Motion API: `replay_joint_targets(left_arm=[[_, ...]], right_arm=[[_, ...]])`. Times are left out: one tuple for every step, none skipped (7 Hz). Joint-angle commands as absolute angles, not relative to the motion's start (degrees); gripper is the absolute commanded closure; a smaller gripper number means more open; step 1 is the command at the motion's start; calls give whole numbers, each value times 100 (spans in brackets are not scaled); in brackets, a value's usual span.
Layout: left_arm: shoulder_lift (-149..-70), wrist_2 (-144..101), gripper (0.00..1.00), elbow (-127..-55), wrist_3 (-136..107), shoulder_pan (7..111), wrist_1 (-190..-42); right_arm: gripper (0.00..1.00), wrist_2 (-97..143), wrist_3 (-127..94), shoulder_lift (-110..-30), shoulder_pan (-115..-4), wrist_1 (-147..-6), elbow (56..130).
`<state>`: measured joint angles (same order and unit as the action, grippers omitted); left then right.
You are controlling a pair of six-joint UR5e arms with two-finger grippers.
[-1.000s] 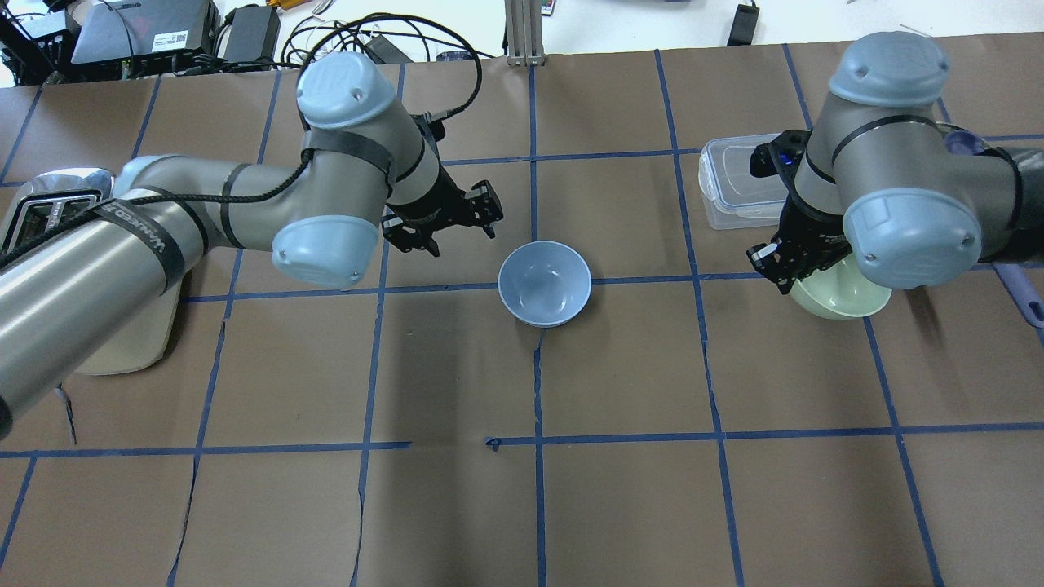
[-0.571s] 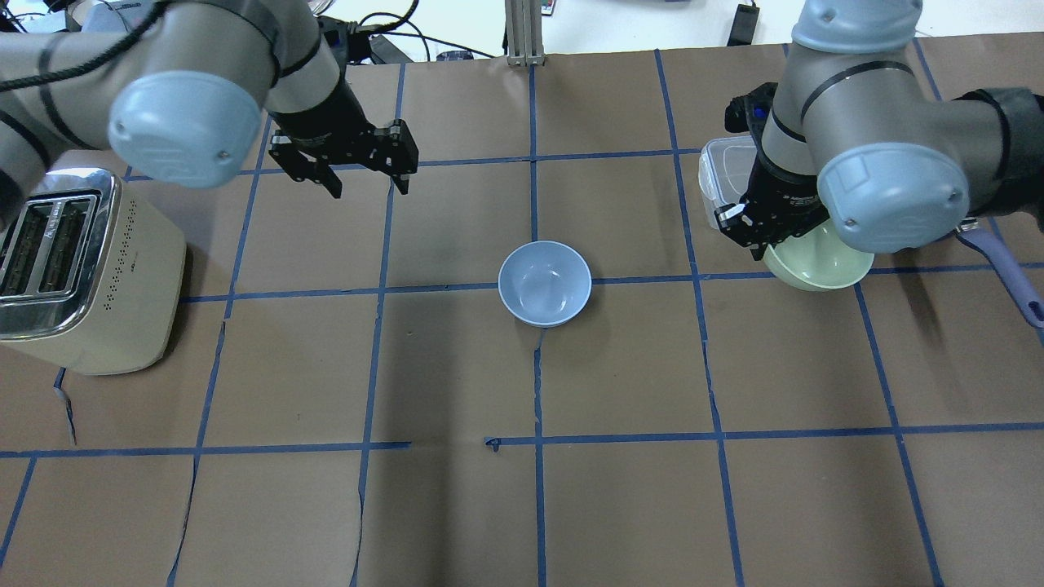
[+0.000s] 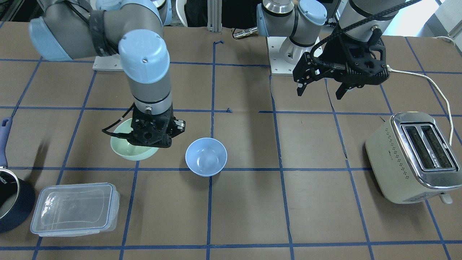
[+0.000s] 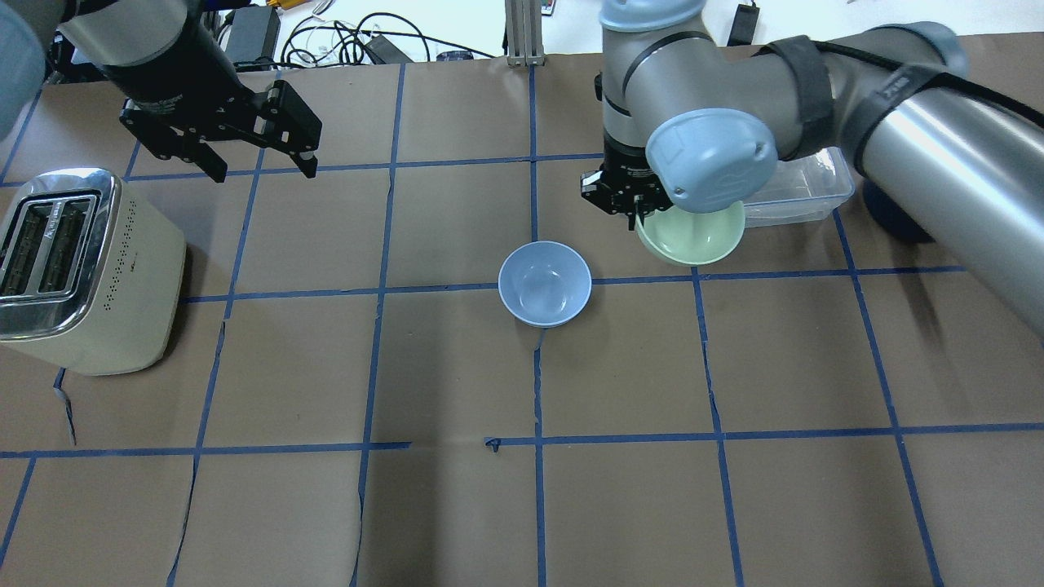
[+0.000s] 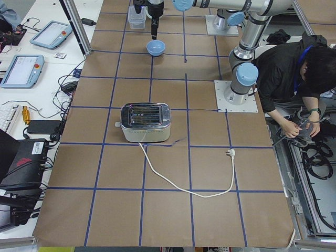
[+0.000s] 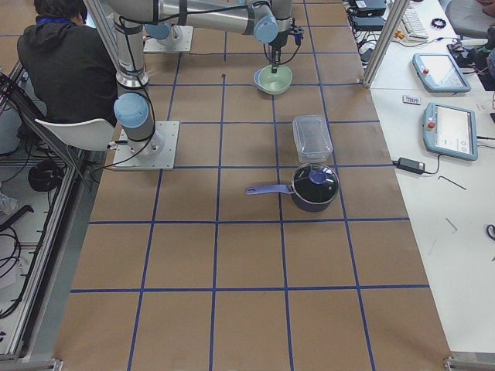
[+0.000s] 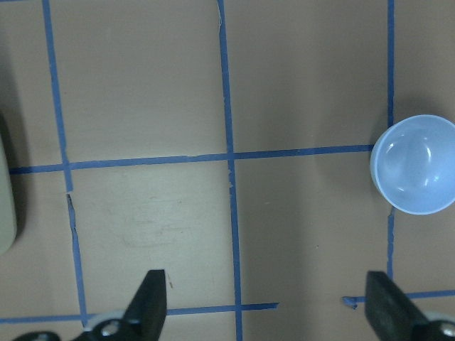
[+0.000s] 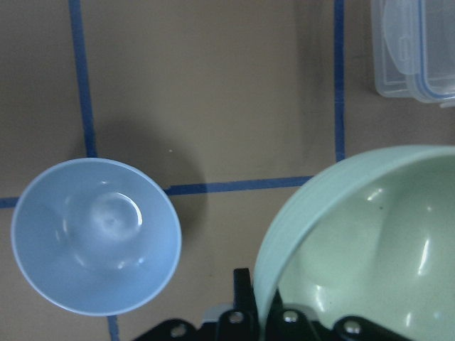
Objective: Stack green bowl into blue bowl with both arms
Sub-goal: 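Lower the pale green bowl into the light blue bowl with the right gripper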
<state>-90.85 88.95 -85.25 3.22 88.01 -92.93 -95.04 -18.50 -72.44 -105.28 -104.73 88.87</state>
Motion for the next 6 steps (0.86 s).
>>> replay_joint_targets(left_arm=[[-9158, 8920, 0, -8691, 46, 8763, -8679], [-9062, 8921, 0, -8797, 44, 8754, -8675], [-9062, 8912, 0, -8824, 44, 8745, -8675], [-9062, 8921, 0, -8850, 61, 8736, -8710], [-9044, 8921, 0, -8920, 79, 8745, -8675], [-9044, 8921, 0, -8930, 79, 8736, -8675]], right_arm=[[100, -9475, -2529, -6620, -11003, -10494, 8386], [100, -9457, -2731, -6427, -11161, -10581, 8306], [100, -9405, -2733, -6242, -11284, -10582, 8210], [100, -9274, -2725, -6110, -11329, -10582, 8157], [100, -9029, -2733, -6065, -11338, -10591, 8113], [100, -8818, -2733, -6056, -11407, -10582, 8112]])
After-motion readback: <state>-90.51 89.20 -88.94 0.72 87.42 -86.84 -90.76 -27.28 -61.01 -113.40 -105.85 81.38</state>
